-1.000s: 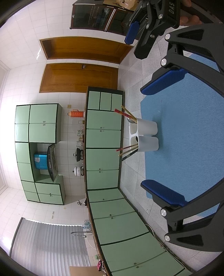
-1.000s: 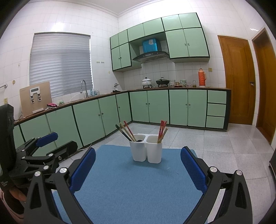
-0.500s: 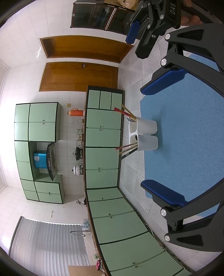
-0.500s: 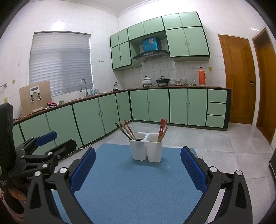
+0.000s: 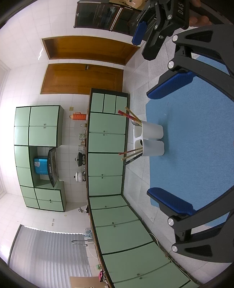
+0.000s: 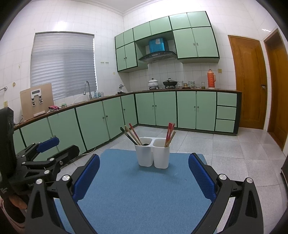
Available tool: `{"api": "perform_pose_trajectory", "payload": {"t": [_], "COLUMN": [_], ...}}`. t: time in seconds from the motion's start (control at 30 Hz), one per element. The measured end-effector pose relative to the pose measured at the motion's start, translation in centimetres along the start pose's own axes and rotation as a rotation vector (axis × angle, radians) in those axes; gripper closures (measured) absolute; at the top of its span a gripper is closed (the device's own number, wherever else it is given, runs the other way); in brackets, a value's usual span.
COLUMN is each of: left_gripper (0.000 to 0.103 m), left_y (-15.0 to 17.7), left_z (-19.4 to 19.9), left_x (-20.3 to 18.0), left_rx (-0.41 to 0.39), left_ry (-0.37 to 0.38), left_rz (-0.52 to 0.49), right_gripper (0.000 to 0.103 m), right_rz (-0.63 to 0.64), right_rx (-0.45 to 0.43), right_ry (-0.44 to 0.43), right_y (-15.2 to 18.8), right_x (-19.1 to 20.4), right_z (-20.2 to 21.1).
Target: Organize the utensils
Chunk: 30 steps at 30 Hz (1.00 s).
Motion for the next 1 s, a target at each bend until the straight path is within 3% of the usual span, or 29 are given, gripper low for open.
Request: {"api": "perform_pose_trajectory", "payload": {"t": [1.0], "left_gripper": [0.007], "left_y": [-0.05], "left_z": [-0.44], "left_x": [0.36], "left_rx": [0.009], "left_ry": [-0.003], "left_rz": [0.012], "right_gripper": [0.006], "right_rz": [0.001], "right_rx": [0.012], "right_ry": [0.001], "right_y": [0.19], "right_x": [-0.16], "right_z": [-0.64]}}
Point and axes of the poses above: each gripper's, at about its wrist camera, not at the fingertips, and z roughly against the way its jaws point, x to its left, y to its underside, the point moved 6 cm from there along -z, roughly the way its jaws point, and after that the axes turned 12 degrees about x, right-handed, at the moved point
